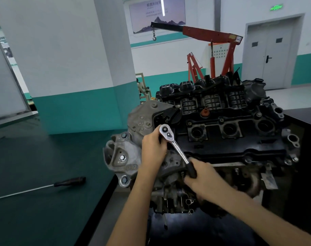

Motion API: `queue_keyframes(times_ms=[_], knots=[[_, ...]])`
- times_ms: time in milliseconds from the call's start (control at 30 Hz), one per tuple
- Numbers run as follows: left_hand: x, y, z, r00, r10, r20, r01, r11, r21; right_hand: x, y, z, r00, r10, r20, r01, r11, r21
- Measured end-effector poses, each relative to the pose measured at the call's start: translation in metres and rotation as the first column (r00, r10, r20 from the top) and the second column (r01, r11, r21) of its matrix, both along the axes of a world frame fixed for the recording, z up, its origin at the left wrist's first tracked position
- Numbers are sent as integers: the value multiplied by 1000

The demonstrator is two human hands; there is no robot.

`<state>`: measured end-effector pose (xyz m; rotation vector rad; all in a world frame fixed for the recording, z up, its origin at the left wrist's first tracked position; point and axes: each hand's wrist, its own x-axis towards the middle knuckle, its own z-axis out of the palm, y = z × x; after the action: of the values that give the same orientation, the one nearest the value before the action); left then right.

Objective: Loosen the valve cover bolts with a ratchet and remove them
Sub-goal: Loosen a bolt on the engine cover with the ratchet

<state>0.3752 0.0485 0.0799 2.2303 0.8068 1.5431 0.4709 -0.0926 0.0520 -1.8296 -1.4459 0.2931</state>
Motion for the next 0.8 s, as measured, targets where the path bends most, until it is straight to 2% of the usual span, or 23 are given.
queue_keyframes(times_ms=[67, 100, 167, 233, 300, 367, 433, 467, 533, 600, 633, 700, 733, 800], knots=[[-2, 3, 0, 999, -48, 5, 48, 999, -5, -25, 7, -14, 979, 45, -198, -31, 997, 73], [-3, 3, 0, 997, -76, 24, 77, 997, -18, -32, 9, -16, 972, 62, -225, -42, 995, 92], [-5, 1, 2, 992, -121, 46, 123, 992, -35, -27, 11, -12, 984, 88, -157, -75, 993, 86], [-7, 0, 5, 978, -206, 18, 206, 978, -30, -2, 6, -1, 995, 99, -16, -98, 994, 41], [-9, 1, 6, 961, -272, -45, 272, 962, -12, 33, 0, 22, 975, 101, 197, -94, 995, -44], [-9, 2, 8, 964, -247, -95, 248, 969, 2, 66, 0, 55, 886, 91, 454, -45, 993, -112], [-6, 2, 7, 978, -190, -89, 192, 981, 15, 84, 3, 89, 752, 62, 657, 29, 991, -127], [-4, 0, 6, 986, -150, -72, 151, 988, 20, 87, 6, 99, 699, 51, 713, 50, 991, -121], [-1, 0, 4, 998, -61, -33, 62, 998, 9, 81, 9, 102, 676, 10, 737, 73, 994, -81], [1, 2, 3, 1000, 2, -1, -2, 1000, -15, 65, 4, 81, 740, -58, 670, 105, 994, -31], [1, 3, 2, 1000, 18, 11, -18, 1000, -15, 55, 0, 65, 804, -82, 588, 111, 994, -13], [2, 2, 1, 1000, 24, 12, -24, 1000, 7, 32, -6, 32, 944, -79, 321, 82, 997, 4], [2, 1, 1, 1000, 23, 5, -24, 999, 23, 20, -5, 17, 982, -62, 176, 59, 998, 21], [2, 1, 0, 1000, 15, -11, -15, 999, 36, -10, 2, -8, 996, -8, -85, 14, 997, 73]])
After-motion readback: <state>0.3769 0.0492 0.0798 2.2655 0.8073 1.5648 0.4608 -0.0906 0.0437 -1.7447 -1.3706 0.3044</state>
